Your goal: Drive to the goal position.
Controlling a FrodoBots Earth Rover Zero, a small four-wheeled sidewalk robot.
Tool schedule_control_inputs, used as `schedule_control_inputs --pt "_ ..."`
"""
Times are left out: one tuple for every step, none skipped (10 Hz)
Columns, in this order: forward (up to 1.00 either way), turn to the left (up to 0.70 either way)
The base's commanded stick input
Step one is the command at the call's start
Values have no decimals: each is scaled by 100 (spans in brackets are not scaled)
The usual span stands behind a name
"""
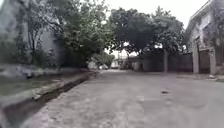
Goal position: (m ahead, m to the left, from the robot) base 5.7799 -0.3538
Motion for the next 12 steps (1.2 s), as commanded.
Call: schedule_control_inputs --pt "100 0" --pt "100 0" --pt "100 0" --pt "100 0" --pt "100 0" --pt "100 0" --pt "100 0" --pt "100 0" --pt "100 0" --pt "100 0" --pt "100 0" --pt "100 -19"
